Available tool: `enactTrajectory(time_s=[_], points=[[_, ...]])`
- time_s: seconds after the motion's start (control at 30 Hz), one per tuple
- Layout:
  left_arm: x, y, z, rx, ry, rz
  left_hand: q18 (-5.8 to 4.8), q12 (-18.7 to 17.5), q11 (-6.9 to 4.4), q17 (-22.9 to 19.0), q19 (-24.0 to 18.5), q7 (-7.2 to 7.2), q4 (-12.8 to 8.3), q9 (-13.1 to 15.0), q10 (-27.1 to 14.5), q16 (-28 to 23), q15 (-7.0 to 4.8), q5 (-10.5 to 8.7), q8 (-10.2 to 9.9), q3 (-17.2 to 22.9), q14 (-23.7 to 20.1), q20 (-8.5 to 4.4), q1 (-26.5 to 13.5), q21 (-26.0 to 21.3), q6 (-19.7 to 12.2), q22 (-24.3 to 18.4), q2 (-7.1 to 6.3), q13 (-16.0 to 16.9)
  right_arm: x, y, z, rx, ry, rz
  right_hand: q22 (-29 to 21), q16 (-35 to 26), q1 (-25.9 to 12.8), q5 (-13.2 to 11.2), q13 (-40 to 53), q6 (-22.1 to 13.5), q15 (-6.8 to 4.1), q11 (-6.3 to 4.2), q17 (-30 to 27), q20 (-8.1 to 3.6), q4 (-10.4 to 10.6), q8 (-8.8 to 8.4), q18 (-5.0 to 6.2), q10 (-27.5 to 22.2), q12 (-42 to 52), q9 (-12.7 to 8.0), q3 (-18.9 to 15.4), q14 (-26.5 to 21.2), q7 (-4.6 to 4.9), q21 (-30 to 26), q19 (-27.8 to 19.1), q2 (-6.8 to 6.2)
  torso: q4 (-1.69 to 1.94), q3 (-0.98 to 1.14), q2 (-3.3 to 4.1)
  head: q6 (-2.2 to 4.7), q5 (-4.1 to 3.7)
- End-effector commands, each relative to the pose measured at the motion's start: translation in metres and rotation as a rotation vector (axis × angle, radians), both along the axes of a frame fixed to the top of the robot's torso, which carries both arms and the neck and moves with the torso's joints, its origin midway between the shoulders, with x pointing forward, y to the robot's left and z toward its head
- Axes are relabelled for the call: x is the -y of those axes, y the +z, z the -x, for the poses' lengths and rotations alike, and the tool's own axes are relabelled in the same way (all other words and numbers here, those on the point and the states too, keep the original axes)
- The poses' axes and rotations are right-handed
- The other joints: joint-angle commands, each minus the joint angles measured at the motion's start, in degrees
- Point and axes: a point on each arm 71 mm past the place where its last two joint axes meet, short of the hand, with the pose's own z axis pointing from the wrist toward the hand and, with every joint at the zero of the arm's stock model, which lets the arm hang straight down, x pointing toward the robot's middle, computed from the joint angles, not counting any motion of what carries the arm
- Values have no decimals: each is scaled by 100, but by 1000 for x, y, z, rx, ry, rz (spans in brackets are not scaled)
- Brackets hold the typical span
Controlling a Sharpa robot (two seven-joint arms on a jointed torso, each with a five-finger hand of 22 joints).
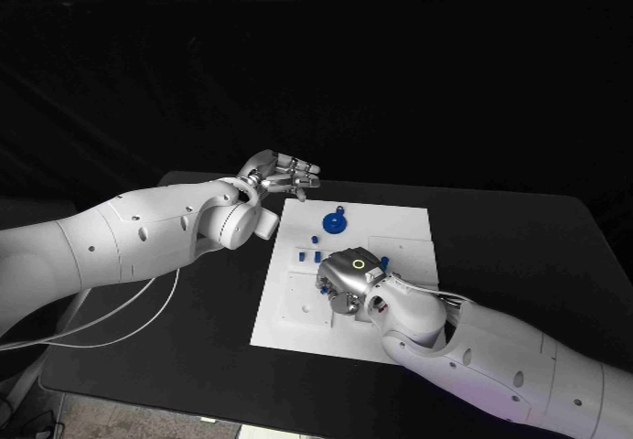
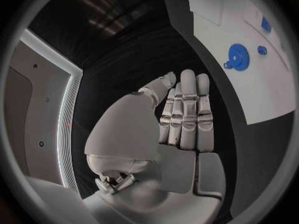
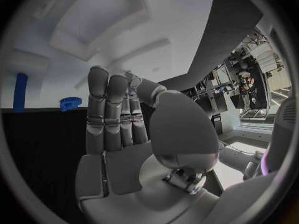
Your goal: Assemble the parts on the task board
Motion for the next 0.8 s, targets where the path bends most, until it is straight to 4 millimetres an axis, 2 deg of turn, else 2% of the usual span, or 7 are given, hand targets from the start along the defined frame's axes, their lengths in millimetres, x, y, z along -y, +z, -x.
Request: enactTrajectory(time_s=[0.03,0.17,0.67,0.8], points=[[1,1,0,-3,-13,8,110,-23,9,5,42,6,0,4,-36,-22,20,1,-26,-39,24,2,-16,-37,37,120,24,-2,1,-3,2,5,5,20,5,10,-38,22,-1,34,-37,6,-5,-2,-15,20,121,21,16,7,8,-9,1,-13,39,16,-1,3,1,-4,6],[0,1,-1,-3,-12,7,110,-23,9,5,42,6,0,4,-36,-22,20,1,-26,-39,24,2,-16,-37,37,120,24,-2,1,-3,3,7,6,13,54,19,-40,22,-1,38,-37,6,-12,-2,-15,21,125,22,16,9,16,-11,-1,-56,57,12,1,5,3,-6,11],[0,0,-1,-5,-10,6,111,-23,12,7,44,7,6,4,-47,-26,22,0,-26,-41,21,4,-14,-48,36,120,22,-2,1,-5,3,-4,2,26,107,22,-46,23,-1,34,-38,7,-21,-2,-6,20,128,17,15,9,18,-13,2,-107,69,12,-7,-9,1,-20,15],[0,0,-1,-5,-11,6,111,-23,12,7,44,7,6,4,-47,-26,22,0,-26,-41,21,4,-14,-48,36,120,22,-2,-1,-6,1,-5,-12,37,120,20,-48,26,-1,28,-37,8,-26,0,-3,19,129,13,16,9,21,-15,3,-124,72,13,1,-13,3,-21,6]])
